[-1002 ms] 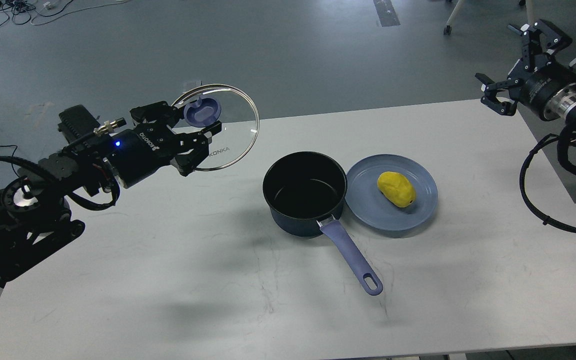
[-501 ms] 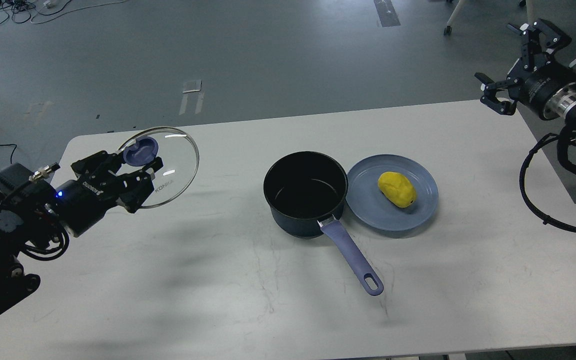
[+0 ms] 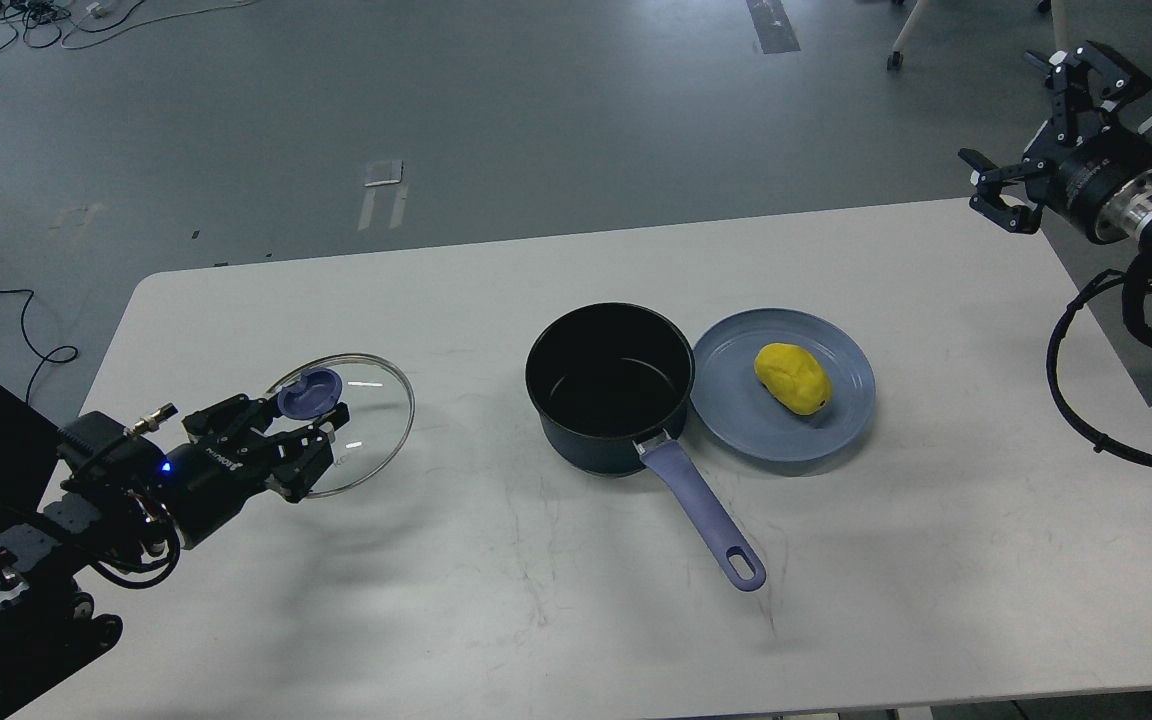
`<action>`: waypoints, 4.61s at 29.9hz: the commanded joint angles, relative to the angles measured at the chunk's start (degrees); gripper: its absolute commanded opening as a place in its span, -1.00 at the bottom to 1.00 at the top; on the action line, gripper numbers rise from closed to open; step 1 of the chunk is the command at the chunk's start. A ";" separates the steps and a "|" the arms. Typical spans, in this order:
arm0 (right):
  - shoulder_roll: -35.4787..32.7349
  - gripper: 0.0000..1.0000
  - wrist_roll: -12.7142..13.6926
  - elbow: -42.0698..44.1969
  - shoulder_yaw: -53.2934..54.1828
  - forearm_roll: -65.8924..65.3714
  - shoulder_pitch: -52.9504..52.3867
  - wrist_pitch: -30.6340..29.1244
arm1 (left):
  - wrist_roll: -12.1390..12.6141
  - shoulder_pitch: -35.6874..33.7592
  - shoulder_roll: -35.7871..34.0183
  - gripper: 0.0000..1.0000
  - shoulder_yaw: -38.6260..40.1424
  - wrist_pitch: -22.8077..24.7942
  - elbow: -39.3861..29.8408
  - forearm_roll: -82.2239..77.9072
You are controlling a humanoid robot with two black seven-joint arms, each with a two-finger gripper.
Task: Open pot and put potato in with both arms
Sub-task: 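Lower the lid onto the table nearer the robot, left gripper, then release the lid and raise the left gripper away, then move the right gripper down to the yellow potato on the plate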
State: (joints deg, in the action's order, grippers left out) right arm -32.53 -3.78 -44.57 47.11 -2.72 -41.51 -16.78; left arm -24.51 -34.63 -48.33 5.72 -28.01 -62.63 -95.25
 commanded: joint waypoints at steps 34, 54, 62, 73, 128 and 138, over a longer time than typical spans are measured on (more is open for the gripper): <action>-1.04 1.00 0.01 -0.52 0.09 0.00 -0.15 0.08 | -0.19 2.90 6.76 0.36 -0.27 0.01 5.77 2.00; -2.89 1.00 0.01 -1.04 -0.18 -0.09 -1.29 -0.36 | -3.49 -0.25 5.02 0.95 0.60 0.01 6.21 7.96; -2.98 1.00 0.01 -2.71 -0.35 -0.79 -2.00 -0.36 | -3.49 -14.12 -0.96 0.95 0.87 0.01 2.19 23.50; -3.77 1.00 0.01 -7.36 -0.53 -10.52 -4.02 -0.54 | 5.83 -27.86 2.79 0.96 11.05 33.53 1.20 75.16; 6.51 0.94 -19.42 -2.98 -43.42 -82.09 -10.52 13.35 | 21.08 -18.19 10.63 0.96 24.86 45.68 0.94 95.87; 6.60 0.93 -18.89 -2.63 -45.17 -82.09 -9.65 13.53 | 20.73 -18.11 10.71 0.96 24.77 45.68 0.94 95.78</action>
State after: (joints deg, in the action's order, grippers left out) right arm -25.93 -22.78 -47.21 2.05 -84.82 -51.68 -3.25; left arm -3.42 -52.82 -37.75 30.53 17.66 -61.70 0.53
